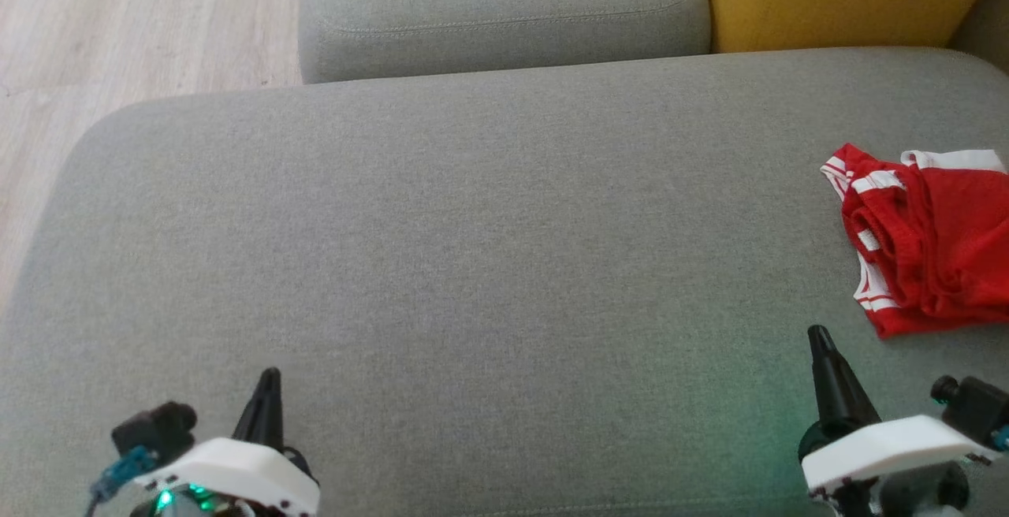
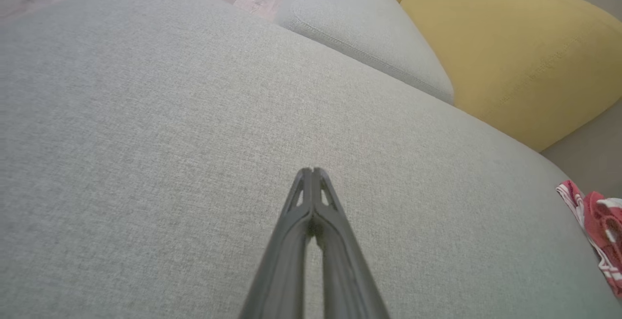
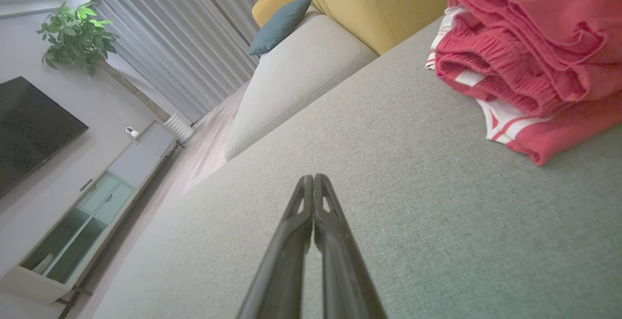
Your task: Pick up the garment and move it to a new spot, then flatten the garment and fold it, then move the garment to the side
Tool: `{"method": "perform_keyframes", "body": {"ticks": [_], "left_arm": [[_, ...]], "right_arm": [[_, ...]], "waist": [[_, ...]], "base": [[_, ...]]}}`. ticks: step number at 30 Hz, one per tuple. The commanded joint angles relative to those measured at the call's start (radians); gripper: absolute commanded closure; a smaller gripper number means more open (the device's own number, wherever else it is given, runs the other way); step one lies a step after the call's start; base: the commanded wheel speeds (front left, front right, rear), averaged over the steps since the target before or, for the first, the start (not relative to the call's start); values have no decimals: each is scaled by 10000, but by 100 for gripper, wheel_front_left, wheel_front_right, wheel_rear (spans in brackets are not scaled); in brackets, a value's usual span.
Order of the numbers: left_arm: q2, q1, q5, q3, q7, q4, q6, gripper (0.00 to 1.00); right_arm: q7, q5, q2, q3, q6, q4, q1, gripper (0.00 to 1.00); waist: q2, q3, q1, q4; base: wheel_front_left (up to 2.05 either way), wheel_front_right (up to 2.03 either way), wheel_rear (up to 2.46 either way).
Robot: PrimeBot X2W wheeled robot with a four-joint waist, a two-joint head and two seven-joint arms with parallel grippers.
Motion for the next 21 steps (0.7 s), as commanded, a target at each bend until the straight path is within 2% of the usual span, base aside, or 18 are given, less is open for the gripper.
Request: {"method": "perform_keyframes", "body": {"ticks": [1, 21], "left_arm": [[84, -627, -241, 338, 36, -264, -103, 100], [-178, -928, -2517, 1029, 471, -66, -763, 100]], "right_arm": [[-82, 269, -203, 16, 11, -290, -601, 100], [-62, 2596, -252, -116, 17, 117, -992, 100]], "waist": [[0, 2, 0, 2], [0, 49, 0, 41]], "base": [[0, 0, 0], [0, 0, 0]]}}
